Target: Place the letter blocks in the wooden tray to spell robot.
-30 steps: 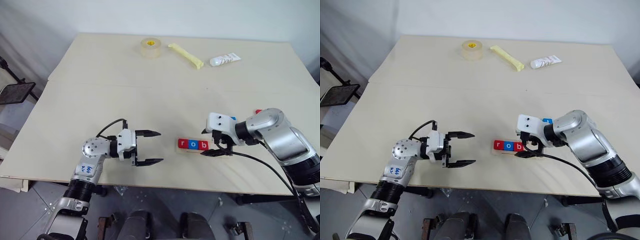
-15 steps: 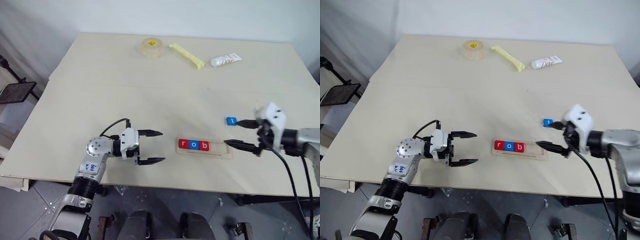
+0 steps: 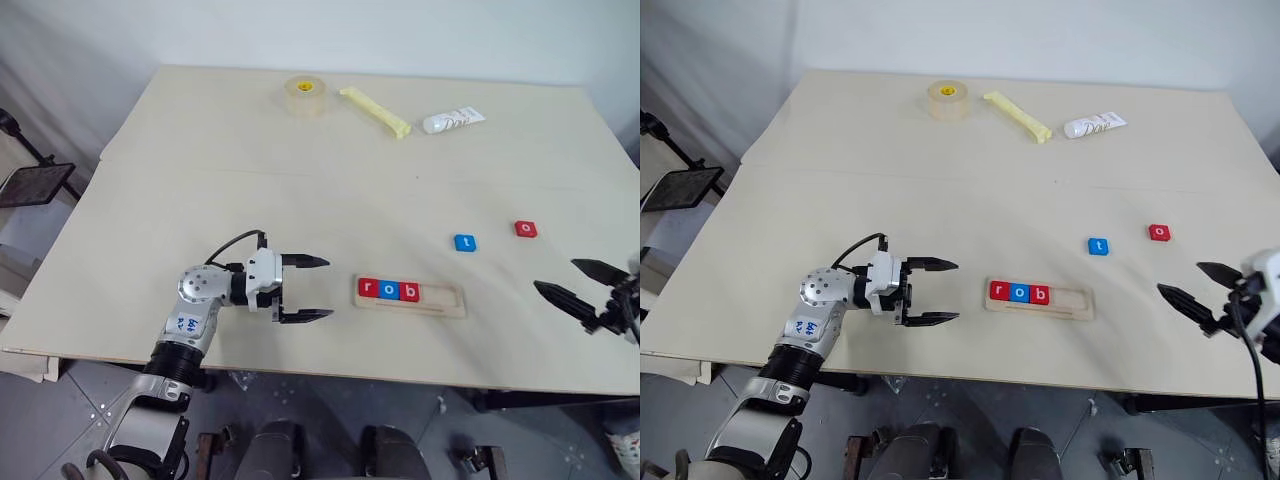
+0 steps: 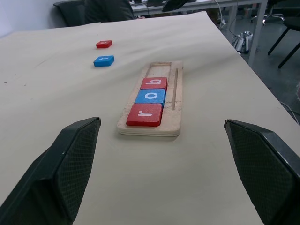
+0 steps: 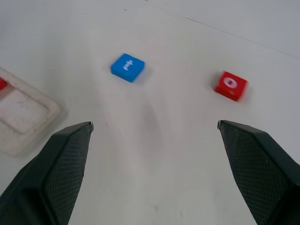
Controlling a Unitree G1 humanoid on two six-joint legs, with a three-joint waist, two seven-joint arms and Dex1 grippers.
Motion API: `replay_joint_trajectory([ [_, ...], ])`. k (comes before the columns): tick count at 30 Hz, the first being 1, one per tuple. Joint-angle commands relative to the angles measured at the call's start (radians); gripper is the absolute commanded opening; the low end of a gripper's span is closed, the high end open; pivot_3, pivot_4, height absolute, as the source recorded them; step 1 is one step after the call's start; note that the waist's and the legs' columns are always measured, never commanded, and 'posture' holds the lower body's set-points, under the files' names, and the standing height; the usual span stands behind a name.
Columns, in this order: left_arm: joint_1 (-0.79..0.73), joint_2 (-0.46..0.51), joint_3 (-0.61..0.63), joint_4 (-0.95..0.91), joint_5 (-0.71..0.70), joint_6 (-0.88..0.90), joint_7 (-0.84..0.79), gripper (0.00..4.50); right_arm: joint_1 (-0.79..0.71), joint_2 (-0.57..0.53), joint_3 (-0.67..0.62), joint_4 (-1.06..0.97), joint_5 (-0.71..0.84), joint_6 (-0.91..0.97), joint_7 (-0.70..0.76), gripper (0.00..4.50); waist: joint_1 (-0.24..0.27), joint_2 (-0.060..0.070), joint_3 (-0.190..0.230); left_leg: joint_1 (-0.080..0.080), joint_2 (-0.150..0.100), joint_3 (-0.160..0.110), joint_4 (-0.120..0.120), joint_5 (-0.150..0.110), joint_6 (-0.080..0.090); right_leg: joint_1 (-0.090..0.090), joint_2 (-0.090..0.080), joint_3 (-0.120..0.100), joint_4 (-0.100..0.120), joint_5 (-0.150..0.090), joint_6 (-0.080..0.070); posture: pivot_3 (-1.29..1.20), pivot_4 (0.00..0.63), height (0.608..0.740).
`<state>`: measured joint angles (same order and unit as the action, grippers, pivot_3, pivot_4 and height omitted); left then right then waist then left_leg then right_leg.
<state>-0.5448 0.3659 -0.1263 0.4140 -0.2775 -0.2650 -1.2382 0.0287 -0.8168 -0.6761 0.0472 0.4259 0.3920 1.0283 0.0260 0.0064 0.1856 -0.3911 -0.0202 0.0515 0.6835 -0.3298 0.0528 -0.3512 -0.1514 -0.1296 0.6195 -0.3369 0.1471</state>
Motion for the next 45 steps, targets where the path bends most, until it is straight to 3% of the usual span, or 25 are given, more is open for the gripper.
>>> replay_joint_trajectory([
  [1, -0.010, 0.002, 0.010, -0.008, -0.009, -0.017, -0.011, 4.50, 0.051, -0.025, -0.070, -0.036, 0.050, -0.012, 0.018, 4.47, 0.000, 0.000, 0.000, 0.000, 0.000, 0.000, 0.000, 0.000, 0.000, 0.000, 0.000, 0.000, 0.000, 0.000, 0.000, 0.00, 0.150, 0.740],
  [11, -0.014, -0.001, 0.008, -0.005, -0.008, -0.018, -0.015, 4.50, 0.145, -0.013, -0.150, -0.062, 0.133, -0.025, 0.057, 4.47, 0.000, 0.000, 0.000, 0.004, 0.001, -0.001, -0.001, 0.000, 0.000, 0.008, 0.001, -0.001, -0.009, 0.000, 0.000, 0.00, 0.150, 0.740],
  [27, -0.009, -0.001, 0.008, -0.013, -0.008, -0.020, -0.019, 4.50, 0.153, -0.011, -0.118, -0.086, 0.170, 0.008, -0.006, 4.47, 0.001, 0.000, 0.000, 0.004, 0.001, -0.002, -0.001, 0.000, 0.000, 0.009, 0.001, -0.001, -0.009, 0.000, 0.000, 0.00, 0.150, 0.740],
  [36, -0.011, -0.008, 0.002, -0.026, -0.006, -0.012, -0.020, 4.50, -0.176, -0.017, 0.124, 0.093, 0.080, 0.067, -0.179, 4.47, -0.006, 0.002, -0.001, 0.004, 0.001, -0.001, 0.000, 0.000, 0.000, 0.008, 0.001, -0.001, -0.008, 0.000, 0.000, 0.00, 0.150, 0.740],
  [45, 0.009, 0.007, 0.004, -0.072, -0.009, 0.010, -0.015, 4.50, -0.503, 0.039, 0.292, 0.457, -0.088, -0.103, -0.321, 4.47, -0.008, 0.002, -0.001, 0.002, 0.000, -0.004, 0.000, 0.000, 0.000, 0.008, 0.001, -0.003, -0.008, 0.000, 0.000, 0.00, 0.150, 0.740],
])
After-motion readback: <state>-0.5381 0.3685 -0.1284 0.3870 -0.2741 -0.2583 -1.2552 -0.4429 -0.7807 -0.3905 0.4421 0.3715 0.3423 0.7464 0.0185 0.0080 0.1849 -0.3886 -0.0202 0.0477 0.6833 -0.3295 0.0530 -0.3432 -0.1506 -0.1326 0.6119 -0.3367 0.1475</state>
